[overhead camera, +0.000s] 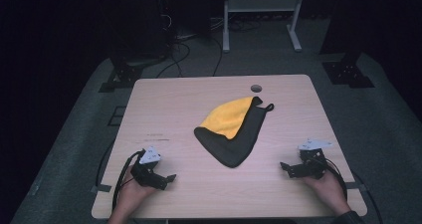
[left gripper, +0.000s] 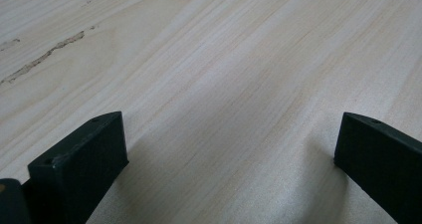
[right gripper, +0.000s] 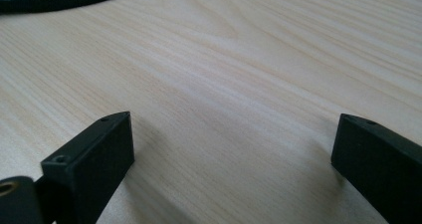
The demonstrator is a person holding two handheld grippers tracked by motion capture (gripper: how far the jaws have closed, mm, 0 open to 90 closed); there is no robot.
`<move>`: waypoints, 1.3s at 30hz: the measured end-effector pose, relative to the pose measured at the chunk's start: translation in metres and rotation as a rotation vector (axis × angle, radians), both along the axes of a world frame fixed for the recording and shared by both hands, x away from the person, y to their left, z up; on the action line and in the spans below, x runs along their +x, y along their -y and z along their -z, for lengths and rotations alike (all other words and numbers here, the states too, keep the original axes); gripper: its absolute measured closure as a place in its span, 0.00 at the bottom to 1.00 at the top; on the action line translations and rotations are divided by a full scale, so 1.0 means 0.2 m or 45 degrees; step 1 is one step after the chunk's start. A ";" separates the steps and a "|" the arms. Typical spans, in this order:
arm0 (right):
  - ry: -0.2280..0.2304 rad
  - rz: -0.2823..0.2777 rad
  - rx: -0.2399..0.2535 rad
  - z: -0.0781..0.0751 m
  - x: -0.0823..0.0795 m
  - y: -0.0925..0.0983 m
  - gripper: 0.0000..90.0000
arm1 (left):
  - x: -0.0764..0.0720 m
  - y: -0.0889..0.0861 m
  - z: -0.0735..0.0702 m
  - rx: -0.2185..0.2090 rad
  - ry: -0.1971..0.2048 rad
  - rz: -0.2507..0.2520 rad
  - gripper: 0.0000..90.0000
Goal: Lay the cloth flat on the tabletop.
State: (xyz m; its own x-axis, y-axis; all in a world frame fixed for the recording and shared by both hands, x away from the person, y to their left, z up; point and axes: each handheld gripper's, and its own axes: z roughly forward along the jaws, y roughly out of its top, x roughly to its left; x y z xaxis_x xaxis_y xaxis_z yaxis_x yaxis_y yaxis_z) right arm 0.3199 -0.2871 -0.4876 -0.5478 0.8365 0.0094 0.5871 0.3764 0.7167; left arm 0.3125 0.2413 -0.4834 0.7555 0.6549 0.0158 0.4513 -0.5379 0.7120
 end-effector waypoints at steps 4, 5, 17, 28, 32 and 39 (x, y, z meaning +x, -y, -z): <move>0.001 -0.003 0.000 0.00 0.00 0.00 0.03 | 0.00 0.00 0.00 0.000 0.001 -0.013 0.00; 0.001 -0.003 0.000 0.00 0.00 0.00 0.03 | 0.00 0.00 0.00 0.000 0.001 -0.013 0.00; 0.002 -0.006 0.000 0.00 0.00 0.00 0.03 | 0.01 0.01 -0.02 -0.048 -0.009 -0.038 0.00; 0.000 -0.009 0.000 0.00 0.00 0.00 0.03 | 0.10 0.10 -0.13 -0.094 0.048 -0.022 0.07; 0.000 -0.009 0.000 0.00 0.00 0.00 0.03 | 0.13 0.16 -0.16 -0.090 0.077 0.007 0.13; 0.000 -0.011 -0.001 0.00 0.00 0.00 0.03 | 0.22 0.27 -0.20 -0.096 0.117 0.037 0.23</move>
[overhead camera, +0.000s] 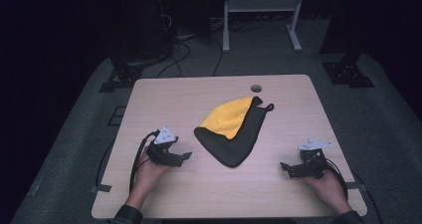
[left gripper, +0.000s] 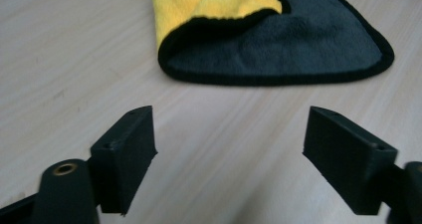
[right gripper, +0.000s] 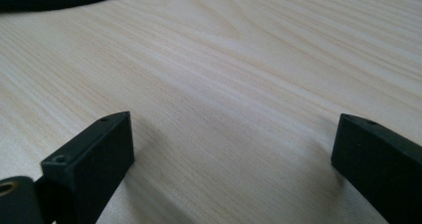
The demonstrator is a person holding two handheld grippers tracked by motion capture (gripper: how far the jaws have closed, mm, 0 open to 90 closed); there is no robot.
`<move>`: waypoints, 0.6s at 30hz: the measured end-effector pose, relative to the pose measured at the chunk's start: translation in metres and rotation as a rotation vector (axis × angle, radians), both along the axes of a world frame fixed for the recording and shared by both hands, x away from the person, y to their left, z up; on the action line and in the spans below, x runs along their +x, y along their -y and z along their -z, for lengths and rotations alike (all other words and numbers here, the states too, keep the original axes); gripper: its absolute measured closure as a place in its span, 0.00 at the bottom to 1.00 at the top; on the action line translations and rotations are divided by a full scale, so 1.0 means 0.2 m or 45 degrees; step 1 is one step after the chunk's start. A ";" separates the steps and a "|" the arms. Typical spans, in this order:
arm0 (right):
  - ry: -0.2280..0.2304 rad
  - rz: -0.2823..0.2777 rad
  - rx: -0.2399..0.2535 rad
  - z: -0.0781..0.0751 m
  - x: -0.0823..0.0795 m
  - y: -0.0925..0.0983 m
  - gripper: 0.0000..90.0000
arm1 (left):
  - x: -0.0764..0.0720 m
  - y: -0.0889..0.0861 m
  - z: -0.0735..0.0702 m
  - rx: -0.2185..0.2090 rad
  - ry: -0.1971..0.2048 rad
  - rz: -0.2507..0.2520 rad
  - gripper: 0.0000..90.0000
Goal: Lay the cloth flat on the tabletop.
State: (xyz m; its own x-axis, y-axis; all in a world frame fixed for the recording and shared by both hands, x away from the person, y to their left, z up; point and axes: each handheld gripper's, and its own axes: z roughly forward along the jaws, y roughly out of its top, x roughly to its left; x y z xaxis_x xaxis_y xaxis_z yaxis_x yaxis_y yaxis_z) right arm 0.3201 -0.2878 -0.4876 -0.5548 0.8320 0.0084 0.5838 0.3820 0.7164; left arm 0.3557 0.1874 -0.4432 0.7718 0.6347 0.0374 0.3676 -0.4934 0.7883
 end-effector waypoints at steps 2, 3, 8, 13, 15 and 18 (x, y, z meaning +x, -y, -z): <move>0.000 -0.001 0.000 0.00 0.00 0.00 0.03 | 0.02 0.02 -0.01 0.007 0.003 0.005 0.25; 0.000 -0.001 0.000 0.00 0.00 0.00 0.03 | 0.03 0.04 -0.01 0.008 0.007 0.009 0.26; 0.000 0.000 0.000 0.00 0.00 0.00 0.03 | 0.10 0.11 -0.03 0.010 0.031 0.023 0.28; 0.000 -0.001 0.001 0.00 0.00 0.00 0.03 | 0.18 0.17 -0.03 0.029 0.049 0.025 0.32; 0.000 -0.001 0.000 0.00 0.00 0.00 0.03 | 0.20 0.19 -0.02 0.037 0.055 0.025 0.34; 0.000 -0.001 0.000 0.00 0.00 0.00 0.03 | 0.25 0.21 -0.01 0.054 0.056 0.018 0.34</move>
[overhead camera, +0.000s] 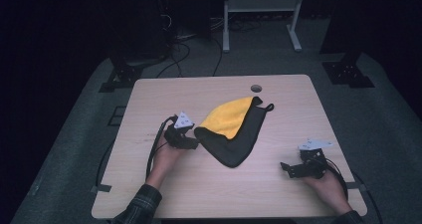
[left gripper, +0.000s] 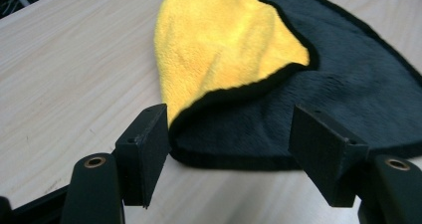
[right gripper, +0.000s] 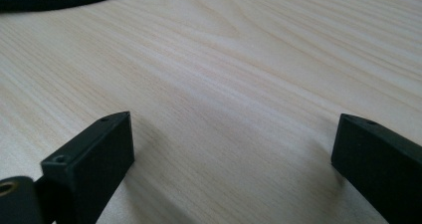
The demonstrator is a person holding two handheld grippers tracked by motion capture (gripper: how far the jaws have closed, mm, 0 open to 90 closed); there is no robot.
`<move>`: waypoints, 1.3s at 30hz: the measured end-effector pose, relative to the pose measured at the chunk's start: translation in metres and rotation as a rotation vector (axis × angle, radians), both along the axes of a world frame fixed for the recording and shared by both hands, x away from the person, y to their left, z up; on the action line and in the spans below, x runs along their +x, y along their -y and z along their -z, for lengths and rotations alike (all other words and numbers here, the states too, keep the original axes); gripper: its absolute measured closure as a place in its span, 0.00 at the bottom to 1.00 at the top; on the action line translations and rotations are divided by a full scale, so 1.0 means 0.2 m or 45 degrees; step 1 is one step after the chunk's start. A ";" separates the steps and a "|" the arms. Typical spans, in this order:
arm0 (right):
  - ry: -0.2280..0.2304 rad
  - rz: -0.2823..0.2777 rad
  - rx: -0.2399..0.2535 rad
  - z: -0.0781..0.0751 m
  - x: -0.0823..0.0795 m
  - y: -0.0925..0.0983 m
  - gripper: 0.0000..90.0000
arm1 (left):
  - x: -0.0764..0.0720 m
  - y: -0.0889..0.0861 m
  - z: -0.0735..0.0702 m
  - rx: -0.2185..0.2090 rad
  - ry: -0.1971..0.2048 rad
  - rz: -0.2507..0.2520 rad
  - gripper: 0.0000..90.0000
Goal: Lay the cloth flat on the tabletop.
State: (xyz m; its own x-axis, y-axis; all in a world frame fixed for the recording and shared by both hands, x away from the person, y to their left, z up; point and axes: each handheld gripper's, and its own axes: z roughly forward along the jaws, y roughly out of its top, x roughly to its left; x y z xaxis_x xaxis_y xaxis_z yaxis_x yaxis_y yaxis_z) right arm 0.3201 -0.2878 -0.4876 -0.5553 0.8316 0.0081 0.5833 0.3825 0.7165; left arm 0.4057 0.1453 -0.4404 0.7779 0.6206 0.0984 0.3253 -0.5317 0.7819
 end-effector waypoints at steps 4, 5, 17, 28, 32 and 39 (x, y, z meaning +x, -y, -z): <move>0.000 0.000 0.000 0.00 0.00 0.00 0.03 | 0.06 0.03 0.01 0.006 0.001 -0.003 0.37; 0.000 0.000 0.001 0.00 0.00 0.00 0.03 | 0.08 0.04 0.02 0.016 -0.008 0.003 0.39; 0.001 -0.001 0.001 0.00 0.00 0.00 0.03 | 0.18 0.11 0.10 0.061 -0.119 0.046 0.76; 0.000 0.000 0.000 0.00 0.00 0.00 0.03 | 0.08 0.06 0.02 -0.080 -0.192 0.058 0.93; 0.000 -0.001 0.001 0.00 0.00 0.00 0.03 | 0.02 0.04 -0.01 -0.095 -0.194 0.074 0.93; 0.000 -0.001 0.001 0.00 0.00 0.00 0.03 | -0.11 -0.02 -0.04 -0.127 -0.225 0.093 0.93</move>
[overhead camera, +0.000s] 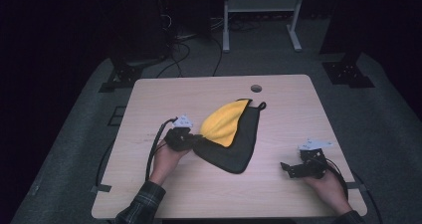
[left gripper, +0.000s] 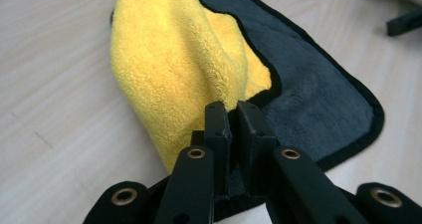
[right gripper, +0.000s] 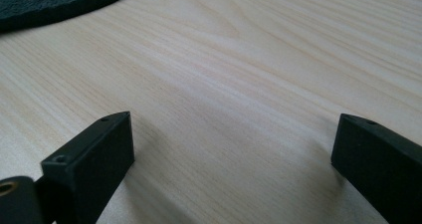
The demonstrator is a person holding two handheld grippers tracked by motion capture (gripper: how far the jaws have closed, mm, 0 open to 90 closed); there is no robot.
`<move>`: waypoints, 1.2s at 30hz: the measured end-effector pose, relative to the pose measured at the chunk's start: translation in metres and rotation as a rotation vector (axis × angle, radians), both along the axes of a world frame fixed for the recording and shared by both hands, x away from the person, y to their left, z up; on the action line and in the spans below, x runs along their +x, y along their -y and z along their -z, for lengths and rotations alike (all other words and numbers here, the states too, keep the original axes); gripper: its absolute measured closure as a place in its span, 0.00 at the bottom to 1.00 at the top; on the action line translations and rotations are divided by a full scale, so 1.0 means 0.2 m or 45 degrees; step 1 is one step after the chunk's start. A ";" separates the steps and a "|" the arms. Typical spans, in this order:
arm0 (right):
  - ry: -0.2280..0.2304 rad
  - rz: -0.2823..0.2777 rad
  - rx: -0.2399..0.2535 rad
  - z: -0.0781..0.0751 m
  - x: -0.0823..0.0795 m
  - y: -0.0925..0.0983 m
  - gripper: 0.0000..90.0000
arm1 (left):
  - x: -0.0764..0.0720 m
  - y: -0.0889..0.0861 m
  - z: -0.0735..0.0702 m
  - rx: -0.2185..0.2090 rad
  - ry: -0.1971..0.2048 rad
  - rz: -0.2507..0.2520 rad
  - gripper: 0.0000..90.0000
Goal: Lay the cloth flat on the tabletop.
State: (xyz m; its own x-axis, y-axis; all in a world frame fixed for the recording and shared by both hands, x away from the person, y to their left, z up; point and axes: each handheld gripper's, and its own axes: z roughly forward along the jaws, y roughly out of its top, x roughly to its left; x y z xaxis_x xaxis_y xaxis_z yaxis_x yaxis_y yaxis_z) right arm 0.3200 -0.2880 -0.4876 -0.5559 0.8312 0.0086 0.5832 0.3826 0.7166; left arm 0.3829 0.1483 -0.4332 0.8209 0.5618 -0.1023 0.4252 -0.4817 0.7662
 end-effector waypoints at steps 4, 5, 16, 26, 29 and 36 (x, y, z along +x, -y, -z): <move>0.001 -0.001 0.000 0.00 0.00 0.00 0.03 | -0.08 -0.04 0.00 -0.029 -0.012 0.001 0.93; 0.001 -0.001 0.000 0.00 0.00 0.00 0.03 | -0.10 -0.04 0.00 -0.033 -0.008 0.000 0.93; 0.001 0.000 0.001 0.00 0.00 0.00 0.03 | -0.33 -0.19 0.03 -0.074 -0.068 -0.018 0.92; 0.000 0.000 0.001 0.00 0.00 0.00 0.03 | -0.42 -0.26 0.09 -0.018 -0.097 -0.045 0.85; 0.000 0.000 0.001 0.00 0.00 0.00 0.03 | -0.44 -0.25 0.04 -0.027 -0.037 -0.043 0.78; 0.001 0.000 0.000 0.00 0.00 0.00 0.03 | -0.44 -0.17 -0.03 -0.053 0.042 -0.001 0.72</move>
State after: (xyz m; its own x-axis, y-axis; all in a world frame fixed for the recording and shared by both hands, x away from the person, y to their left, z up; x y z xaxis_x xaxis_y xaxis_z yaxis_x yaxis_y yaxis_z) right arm 0.3200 -0.2880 -0.4876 -0.5561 0.8311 0.0081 0.5828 0.3830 0.7167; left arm 0.2956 0.1822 -0.4267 0.8238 0.5583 -0.0982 0.3995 -0.4488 0.7994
